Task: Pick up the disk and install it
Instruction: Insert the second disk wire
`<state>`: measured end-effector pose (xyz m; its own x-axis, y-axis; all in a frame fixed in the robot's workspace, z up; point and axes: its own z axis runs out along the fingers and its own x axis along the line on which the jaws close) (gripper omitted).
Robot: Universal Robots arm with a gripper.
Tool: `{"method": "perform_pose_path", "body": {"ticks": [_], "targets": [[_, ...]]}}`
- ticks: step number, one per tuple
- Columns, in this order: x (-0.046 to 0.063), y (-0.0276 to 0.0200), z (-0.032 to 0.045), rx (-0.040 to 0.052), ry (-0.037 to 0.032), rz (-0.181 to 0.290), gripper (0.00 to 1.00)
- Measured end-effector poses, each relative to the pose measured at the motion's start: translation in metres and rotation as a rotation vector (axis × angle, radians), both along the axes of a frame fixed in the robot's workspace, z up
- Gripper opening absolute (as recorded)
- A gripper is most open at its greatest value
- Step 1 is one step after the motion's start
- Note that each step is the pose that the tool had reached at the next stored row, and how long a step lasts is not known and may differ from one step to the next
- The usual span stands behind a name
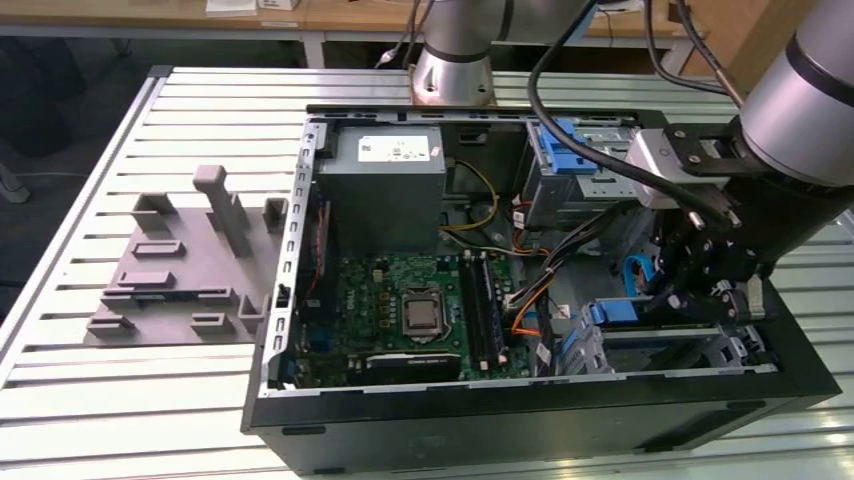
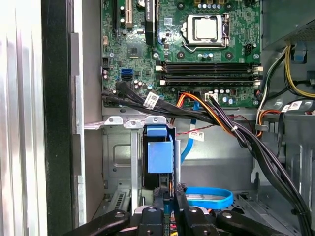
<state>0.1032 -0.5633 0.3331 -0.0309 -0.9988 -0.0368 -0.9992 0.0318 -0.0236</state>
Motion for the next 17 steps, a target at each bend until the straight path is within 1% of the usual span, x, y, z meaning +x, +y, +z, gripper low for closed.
{"method": "perform_pose_path", "body": {"ticks": [6,7,8,9,17], "targets": [[0.0,0.0,0.0054,0.0001,0.0023,0.0,0.22],[0.0,0.0,0.0061,0.0002,0.0027,0.0,0.16],[0.0,0.0,0.0066,0.0002,0.003,0.0,0.16],[0.0,0.0,0.0071,0.0001,0.0033,0.0,0.11],[0.0,0.0,0.0088,0.0001,0.0044,0.0,0.11]]}}
